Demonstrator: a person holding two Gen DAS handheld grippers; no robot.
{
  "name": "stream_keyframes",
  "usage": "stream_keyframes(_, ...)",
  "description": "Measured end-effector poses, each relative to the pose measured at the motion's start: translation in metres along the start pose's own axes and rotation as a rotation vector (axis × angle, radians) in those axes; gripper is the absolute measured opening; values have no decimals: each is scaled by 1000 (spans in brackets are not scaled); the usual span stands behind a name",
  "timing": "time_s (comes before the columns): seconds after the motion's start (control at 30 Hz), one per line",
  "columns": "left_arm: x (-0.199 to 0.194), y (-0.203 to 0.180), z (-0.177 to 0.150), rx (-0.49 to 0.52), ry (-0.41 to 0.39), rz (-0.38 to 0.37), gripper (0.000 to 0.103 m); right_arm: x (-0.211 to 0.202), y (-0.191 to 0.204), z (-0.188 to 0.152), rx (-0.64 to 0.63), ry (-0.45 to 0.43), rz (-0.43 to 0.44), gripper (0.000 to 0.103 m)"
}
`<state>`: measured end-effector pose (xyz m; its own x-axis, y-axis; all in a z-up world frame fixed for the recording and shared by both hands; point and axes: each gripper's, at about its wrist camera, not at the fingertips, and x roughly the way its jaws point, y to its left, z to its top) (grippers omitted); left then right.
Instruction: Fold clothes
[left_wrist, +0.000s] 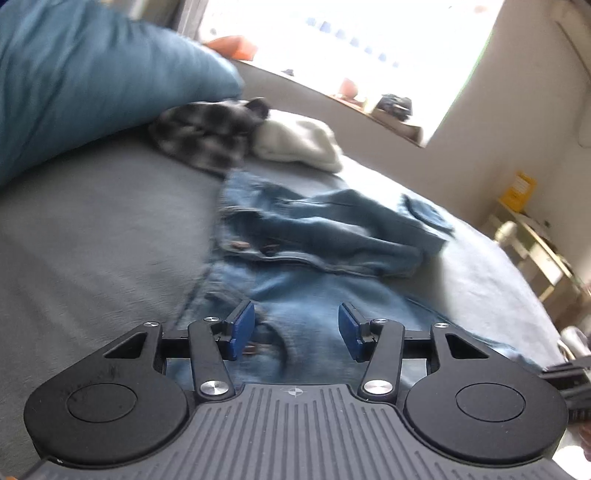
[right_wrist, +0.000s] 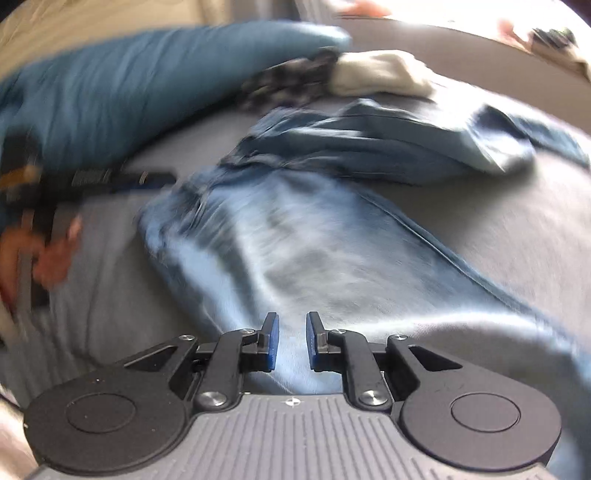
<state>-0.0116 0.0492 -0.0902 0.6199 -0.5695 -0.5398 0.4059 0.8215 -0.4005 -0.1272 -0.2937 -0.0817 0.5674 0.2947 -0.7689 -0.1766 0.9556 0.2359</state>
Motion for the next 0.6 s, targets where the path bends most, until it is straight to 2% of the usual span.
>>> stream_keyframes(0.07,8,-10,-2,12,28,-42,51,-4,-6,-2,50,-9,22,17)
stream_keyframes(0.17,21,-26,-7,31,88,-103,51,-6,-8,-3,69,-12,-4,17)
stream_keyframes(0.3,40,-53,-23,105,172,-143,53,0,-20,-9,162,24,-103,17)
stream_keyframes(0.4,55,-66,-39,166,222,-114,54,25,-30,-19,224,133,-195,17)
stream_keyframes(0.5,59,-69,-51,201,233,-79,55,37,-28,-27,231,139,-225,18)
stream_keyframes(0.6,59,-69,-52,203,234,-77,58,36,-32,-27,244,132,-212,19)
